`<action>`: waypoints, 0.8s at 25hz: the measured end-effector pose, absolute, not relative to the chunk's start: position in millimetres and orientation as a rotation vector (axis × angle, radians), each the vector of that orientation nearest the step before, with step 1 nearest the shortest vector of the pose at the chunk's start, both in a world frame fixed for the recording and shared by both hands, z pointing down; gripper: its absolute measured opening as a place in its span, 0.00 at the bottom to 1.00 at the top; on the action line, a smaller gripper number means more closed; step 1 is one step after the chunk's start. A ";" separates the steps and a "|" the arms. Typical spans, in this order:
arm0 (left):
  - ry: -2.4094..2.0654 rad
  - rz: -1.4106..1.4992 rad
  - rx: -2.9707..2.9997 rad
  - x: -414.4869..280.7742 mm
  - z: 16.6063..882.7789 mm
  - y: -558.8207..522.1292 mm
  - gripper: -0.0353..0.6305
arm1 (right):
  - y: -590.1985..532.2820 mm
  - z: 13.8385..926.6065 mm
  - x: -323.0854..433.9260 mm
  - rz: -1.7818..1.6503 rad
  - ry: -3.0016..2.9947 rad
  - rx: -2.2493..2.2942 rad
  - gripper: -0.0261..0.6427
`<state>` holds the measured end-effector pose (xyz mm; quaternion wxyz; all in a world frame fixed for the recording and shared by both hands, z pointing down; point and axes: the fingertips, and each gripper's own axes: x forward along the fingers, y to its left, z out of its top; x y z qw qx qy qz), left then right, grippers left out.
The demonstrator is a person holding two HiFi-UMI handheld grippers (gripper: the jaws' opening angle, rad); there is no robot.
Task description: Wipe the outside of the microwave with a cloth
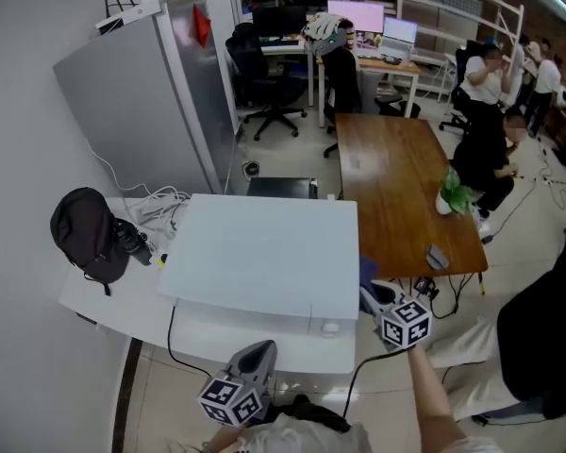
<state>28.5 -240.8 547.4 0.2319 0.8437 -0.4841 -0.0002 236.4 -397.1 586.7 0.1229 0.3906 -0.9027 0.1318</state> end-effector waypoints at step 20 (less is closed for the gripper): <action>-1.291 0.014 2.299 38.7 552.5 -243.4 0.03 | -482.0 588.4 305.0 0.384 -2.511 1.475 0.15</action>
